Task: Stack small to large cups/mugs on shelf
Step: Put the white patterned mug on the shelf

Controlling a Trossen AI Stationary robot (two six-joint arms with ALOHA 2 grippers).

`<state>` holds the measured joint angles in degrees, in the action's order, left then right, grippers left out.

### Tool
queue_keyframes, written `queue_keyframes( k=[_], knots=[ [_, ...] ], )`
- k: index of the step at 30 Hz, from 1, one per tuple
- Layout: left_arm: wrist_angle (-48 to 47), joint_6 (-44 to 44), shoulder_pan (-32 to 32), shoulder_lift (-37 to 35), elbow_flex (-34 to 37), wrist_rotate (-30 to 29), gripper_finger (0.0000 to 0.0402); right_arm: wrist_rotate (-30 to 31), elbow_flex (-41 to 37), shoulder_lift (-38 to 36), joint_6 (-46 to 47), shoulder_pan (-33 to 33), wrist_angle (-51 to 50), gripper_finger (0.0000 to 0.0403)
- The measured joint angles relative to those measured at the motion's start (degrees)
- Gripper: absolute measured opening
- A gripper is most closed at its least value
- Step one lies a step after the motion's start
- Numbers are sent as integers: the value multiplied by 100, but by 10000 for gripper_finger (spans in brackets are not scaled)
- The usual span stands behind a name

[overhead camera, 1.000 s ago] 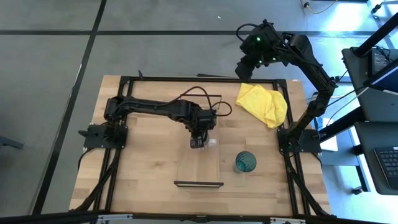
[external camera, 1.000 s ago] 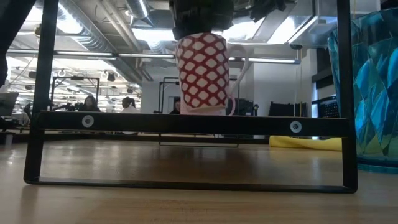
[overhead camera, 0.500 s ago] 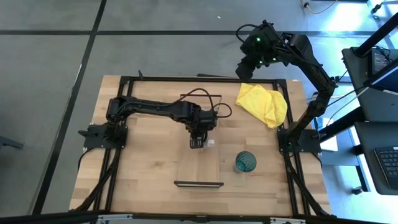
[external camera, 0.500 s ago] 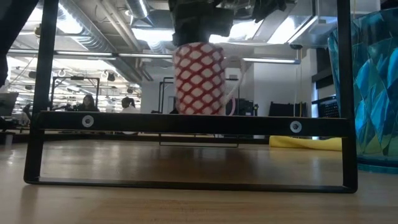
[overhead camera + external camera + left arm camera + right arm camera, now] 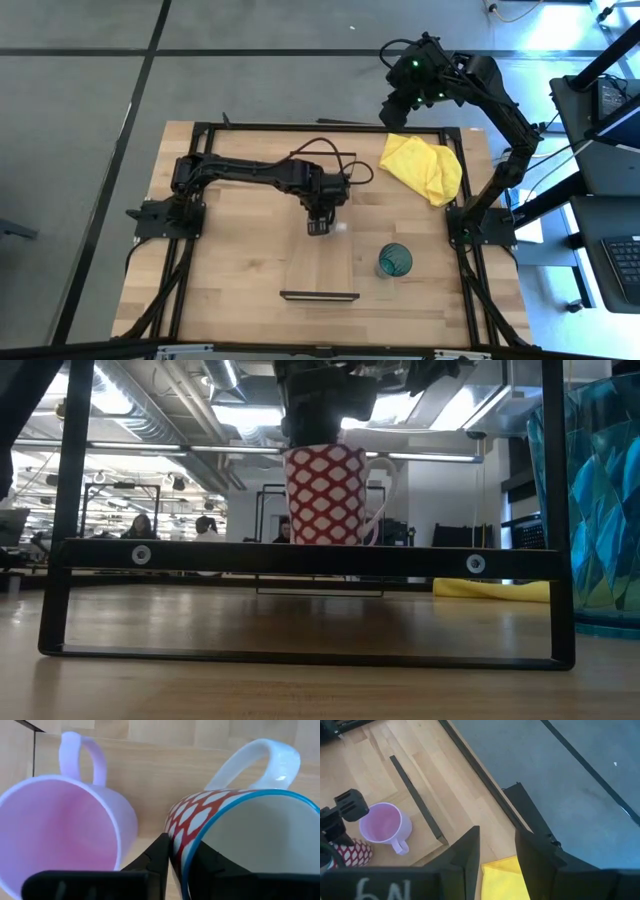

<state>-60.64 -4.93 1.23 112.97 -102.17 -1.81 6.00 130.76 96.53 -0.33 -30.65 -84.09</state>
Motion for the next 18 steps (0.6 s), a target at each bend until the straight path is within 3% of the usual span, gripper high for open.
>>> queue_keyframes(
  k=[18],
  knots=[
    [-7, 206, 7, 138, 2, 321, 50, 1, 0, 0, -9, 0, 4, 126]
  ],
)
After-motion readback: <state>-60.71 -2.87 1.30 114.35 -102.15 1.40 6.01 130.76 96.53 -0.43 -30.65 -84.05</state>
